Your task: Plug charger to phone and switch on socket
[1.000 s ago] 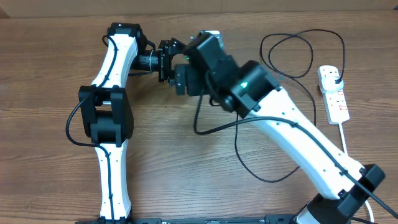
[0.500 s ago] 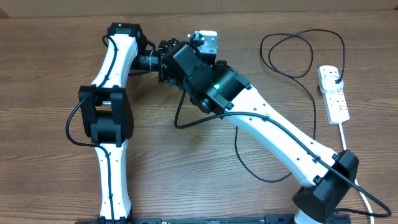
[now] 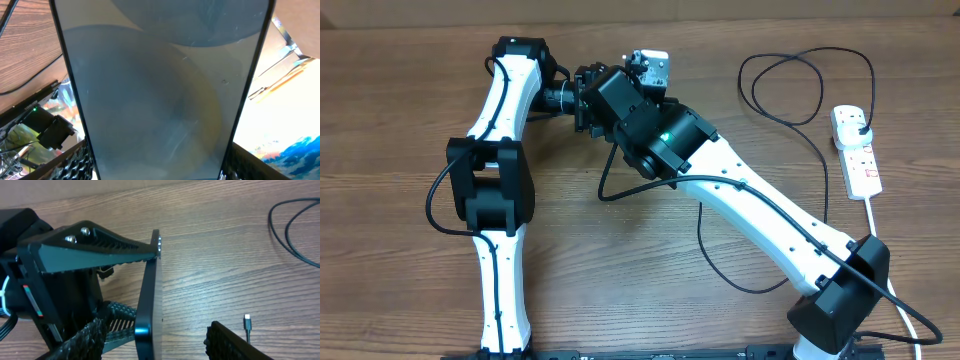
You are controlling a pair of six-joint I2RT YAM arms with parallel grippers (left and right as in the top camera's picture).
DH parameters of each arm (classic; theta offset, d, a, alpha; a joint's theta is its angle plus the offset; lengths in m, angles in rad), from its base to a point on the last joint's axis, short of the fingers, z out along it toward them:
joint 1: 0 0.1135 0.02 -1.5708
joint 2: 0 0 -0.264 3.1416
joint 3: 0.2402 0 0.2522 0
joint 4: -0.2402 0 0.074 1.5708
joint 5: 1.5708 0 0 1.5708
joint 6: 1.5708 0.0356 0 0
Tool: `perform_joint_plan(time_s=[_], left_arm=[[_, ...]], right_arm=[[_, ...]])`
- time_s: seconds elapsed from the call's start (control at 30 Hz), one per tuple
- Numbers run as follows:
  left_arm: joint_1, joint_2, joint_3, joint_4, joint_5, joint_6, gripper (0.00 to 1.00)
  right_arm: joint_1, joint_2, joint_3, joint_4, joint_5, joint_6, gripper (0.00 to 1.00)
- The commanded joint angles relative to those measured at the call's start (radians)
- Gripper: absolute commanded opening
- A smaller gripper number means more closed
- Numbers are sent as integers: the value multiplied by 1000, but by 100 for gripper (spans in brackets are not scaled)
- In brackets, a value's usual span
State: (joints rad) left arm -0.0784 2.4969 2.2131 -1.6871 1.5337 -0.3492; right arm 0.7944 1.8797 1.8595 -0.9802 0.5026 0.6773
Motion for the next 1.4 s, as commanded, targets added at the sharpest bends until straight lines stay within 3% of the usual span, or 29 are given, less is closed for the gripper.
perform_joint_plan(time_s=[0.0, 1.37], left_arm=[[0, 1, 27, -4, 49, -19, 64], [0, 1, 27, -3, 27, 13, 64]], right_arm=[[1, 15, -4, 6, -22, -1, 65], [2, 30, 61, -23, -19, -80, 42]])
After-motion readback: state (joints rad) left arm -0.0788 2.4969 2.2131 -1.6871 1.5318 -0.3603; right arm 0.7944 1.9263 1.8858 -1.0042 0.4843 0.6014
